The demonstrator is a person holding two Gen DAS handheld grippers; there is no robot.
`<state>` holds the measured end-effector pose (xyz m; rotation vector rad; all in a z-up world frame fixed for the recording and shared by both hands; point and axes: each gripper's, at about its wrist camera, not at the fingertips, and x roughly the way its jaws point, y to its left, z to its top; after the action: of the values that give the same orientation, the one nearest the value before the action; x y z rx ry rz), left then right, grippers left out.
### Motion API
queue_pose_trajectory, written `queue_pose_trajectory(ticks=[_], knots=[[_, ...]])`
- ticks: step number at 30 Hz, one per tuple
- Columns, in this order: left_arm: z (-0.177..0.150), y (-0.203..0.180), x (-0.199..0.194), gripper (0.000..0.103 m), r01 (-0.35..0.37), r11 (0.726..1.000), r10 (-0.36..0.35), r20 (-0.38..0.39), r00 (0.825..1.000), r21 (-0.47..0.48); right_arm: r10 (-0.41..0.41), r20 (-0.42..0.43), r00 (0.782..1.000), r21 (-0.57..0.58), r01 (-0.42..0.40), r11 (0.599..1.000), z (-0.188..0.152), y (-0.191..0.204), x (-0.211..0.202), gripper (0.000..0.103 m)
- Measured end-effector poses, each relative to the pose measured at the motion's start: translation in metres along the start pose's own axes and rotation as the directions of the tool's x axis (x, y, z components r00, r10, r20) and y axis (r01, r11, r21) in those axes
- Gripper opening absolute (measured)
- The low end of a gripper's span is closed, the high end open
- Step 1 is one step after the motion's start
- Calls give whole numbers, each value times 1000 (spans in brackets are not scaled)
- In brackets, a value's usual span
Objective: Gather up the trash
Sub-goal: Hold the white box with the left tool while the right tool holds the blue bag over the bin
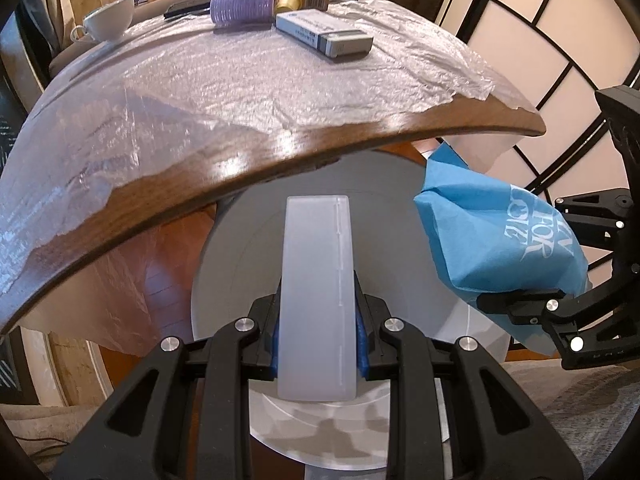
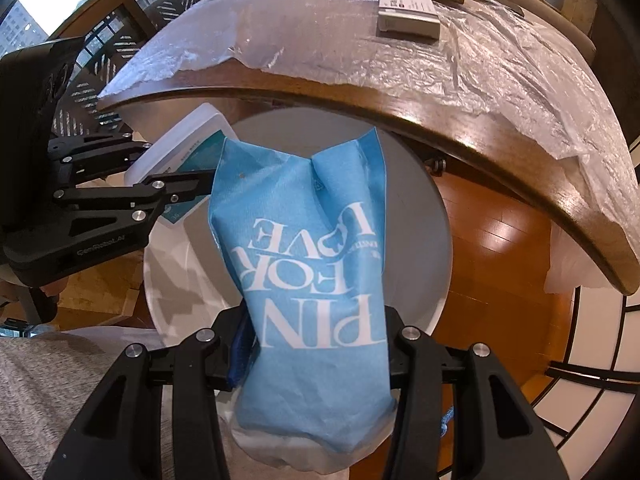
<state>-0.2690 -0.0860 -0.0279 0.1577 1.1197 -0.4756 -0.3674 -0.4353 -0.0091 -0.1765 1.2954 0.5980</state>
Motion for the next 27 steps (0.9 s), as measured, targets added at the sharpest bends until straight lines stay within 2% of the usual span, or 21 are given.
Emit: queue_pose_trajectory(ticks=[27], knots=[[-10, -4, 44, 28, -46, 999, 44, -85, 995, -21, -14, -30, 999, 0, 14, 1000, 8, 0, 39, 46]])
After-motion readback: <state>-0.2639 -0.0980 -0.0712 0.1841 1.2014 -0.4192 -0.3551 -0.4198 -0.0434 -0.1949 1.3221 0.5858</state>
